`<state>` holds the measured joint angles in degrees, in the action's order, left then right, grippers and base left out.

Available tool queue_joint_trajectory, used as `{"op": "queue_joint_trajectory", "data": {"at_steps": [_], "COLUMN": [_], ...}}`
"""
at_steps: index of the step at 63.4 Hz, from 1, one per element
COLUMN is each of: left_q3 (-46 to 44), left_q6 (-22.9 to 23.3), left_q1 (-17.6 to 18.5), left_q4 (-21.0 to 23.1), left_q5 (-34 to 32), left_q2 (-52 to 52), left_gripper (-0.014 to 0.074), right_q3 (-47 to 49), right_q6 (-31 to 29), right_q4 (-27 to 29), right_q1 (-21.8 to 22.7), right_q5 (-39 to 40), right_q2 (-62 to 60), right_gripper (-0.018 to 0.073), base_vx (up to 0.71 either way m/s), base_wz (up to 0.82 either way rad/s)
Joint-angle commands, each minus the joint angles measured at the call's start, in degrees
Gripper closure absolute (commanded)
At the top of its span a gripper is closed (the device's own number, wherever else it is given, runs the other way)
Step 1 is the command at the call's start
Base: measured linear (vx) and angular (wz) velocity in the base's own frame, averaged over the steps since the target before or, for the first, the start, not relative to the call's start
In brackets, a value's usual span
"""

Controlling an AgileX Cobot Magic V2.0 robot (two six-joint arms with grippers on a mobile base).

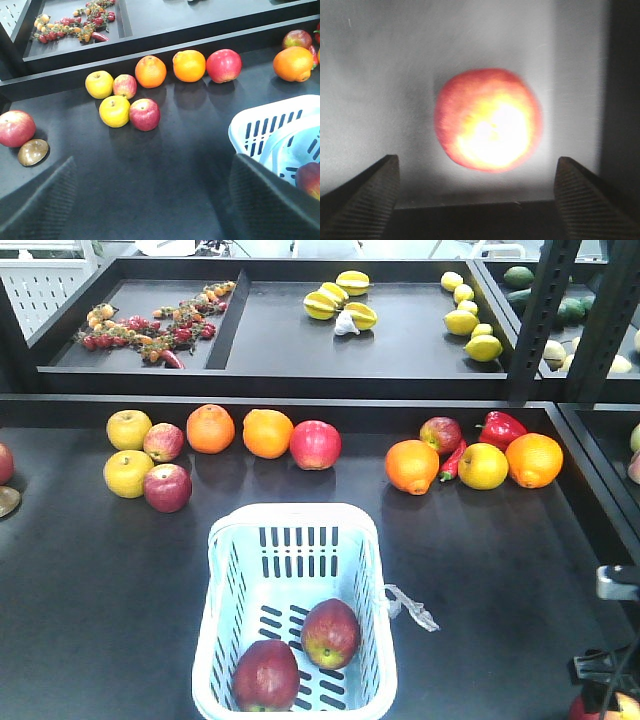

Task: Pick three apples into basket with both arms
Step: 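Reach the right gripper to a third red apple near the table edge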

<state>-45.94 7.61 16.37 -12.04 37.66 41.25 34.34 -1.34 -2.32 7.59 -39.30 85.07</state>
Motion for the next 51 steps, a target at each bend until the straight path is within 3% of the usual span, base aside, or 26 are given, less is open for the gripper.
{"op": "queue_joint_trajectory", "data": {"at_steps": [1, 28, 51], "left_q3": [-1.2, -1.2, -1.2], "left_q6": [0.6, 0.6, 0.6], "left_q1": [0.1, 0.1, 0.1], "left_q4": [-0.5, -0.5, -0.5], "left_q5": [-3.5, -3.5, -3.5], "left_q2": [-0.1, -0.1, -0.1], "left_gripper": [0.0004, 0.0004, 0.0004], "right_q3": [1.3, 1.3, 1.3], "right_q6": [-1.0, -0.9, -0.7], "right_q4": [0.4, -3.4, -3.5], "right_q1": [0.4, 0.4, 0.4], "right_q5": [2.7, 8.9, 10.4], "right_q2": [0.8, 7.5, 15.5], "right_gripper": [-0.0036, -0.0036, -0.0036], "base_vx": [0.0, 0.0, 0.0], "base_wz": [0.0, 0.0, 0.0]}}
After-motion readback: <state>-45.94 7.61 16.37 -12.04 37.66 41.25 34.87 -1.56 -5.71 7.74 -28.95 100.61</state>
